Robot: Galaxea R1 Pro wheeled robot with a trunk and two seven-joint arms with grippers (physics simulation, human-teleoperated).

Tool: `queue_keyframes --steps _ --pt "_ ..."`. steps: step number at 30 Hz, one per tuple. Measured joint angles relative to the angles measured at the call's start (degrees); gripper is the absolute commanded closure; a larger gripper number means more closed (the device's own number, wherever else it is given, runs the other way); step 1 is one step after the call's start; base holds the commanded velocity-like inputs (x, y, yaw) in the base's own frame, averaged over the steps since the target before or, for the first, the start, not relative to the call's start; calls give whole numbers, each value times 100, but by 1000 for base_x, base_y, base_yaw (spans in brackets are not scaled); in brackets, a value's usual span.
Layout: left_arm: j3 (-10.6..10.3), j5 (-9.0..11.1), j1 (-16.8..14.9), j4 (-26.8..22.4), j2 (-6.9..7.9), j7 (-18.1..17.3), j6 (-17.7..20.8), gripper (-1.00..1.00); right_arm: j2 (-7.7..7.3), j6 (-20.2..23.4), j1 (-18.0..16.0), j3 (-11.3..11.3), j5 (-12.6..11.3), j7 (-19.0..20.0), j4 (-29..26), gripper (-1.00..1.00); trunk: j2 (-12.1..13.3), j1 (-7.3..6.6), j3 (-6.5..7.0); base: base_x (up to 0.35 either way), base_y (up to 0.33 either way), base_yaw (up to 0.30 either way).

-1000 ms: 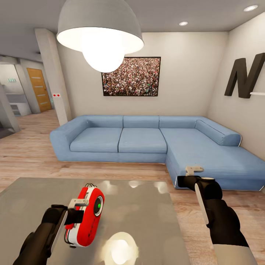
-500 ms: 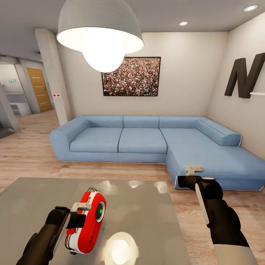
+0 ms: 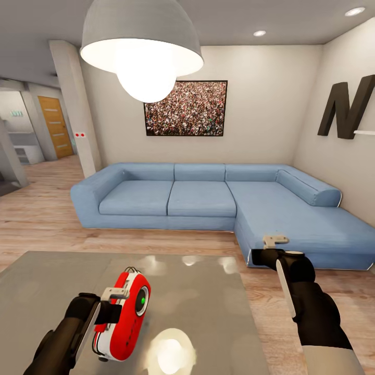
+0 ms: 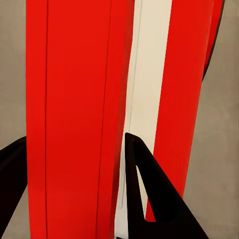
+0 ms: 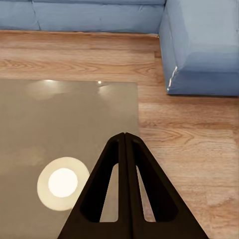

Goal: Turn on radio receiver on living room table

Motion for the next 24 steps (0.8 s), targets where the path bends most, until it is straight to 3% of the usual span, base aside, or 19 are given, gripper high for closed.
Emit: queue_keyframes --steps 24 --pt "-5 5 0 197 2 -9 -1 100 6 -1 0 0 0 3 73 100 0 0 0 0 0 0"
